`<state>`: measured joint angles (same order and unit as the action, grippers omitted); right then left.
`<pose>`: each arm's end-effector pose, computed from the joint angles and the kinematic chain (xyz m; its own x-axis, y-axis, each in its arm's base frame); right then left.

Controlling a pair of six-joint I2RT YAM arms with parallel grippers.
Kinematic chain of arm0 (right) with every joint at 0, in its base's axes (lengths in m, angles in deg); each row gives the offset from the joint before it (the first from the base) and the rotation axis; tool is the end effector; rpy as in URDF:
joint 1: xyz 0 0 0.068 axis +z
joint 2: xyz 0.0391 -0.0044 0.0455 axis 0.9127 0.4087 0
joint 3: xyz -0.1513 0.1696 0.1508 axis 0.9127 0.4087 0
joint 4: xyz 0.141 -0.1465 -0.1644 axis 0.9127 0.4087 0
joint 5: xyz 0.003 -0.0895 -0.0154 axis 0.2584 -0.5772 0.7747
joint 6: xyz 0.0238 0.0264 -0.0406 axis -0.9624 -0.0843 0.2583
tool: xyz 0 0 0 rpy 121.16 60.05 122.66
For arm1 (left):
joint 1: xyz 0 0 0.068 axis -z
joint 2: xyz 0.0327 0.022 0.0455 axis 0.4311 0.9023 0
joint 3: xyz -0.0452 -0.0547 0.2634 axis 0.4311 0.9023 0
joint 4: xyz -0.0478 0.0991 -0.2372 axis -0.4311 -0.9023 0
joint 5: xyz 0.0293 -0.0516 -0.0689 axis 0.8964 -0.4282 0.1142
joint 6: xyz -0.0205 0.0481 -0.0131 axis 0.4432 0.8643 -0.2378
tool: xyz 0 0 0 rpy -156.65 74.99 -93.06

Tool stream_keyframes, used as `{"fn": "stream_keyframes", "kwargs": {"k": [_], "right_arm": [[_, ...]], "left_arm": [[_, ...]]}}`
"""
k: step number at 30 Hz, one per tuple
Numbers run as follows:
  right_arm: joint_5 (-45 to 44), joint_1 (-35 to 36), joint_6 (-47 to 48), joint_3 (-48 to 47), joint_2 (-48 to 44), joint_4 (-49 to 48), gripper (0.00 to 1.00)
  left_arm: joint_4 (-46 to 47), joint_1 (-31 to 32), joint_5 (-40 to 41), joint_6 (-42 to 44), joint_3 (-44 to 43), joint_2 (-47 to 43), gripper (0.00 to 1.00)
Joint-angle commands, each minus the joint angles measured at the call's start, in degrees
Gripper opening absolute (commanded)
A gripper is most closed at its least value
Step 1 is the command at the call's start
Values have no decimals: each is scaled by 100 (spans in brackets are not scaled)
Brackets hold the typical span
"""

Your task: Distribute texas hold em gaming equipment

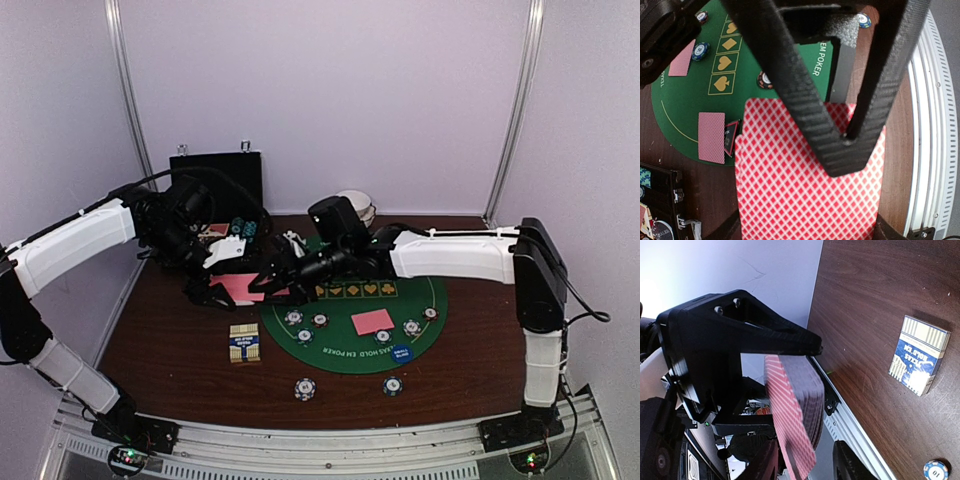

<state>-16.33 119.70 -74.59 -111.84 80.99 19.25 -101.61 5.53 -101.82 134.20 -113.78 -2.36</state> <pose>0.2552 0.3951 0.2630 -0.9487 -0.3086 -0.0688 -0.1556 0.2664 0.9512 0.2327 -0.1582 0.3044 -0.1439 0.8291 -0.5402 0.9881 0.1504 -0.0324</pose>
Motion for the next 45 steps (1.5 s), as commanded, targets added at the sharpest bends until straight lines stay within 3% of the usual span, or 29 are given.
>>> {"fn": "stream_keyframes", "kwargs": {"k": [1,11,17,30,45], "right_arm": [[71,-60,231,66,-308,350,38],[104,-99,121,123,-462,356,17],[141,-126,-9,222,-538,203,9],[174,-202,-191,486,-741,-52,0],[246,-338,-598,866,-957,-704,0]], "left_arm": [[151,-40,-63,-49,-120,-110,50],[151,-40,-77,-54,-173,-72,49],[134,-40,-44,-46,-163,-80,49],[120,-40,37,-19,-183,-90,48],[90,-48,93,3,-176,-110,47]]}}
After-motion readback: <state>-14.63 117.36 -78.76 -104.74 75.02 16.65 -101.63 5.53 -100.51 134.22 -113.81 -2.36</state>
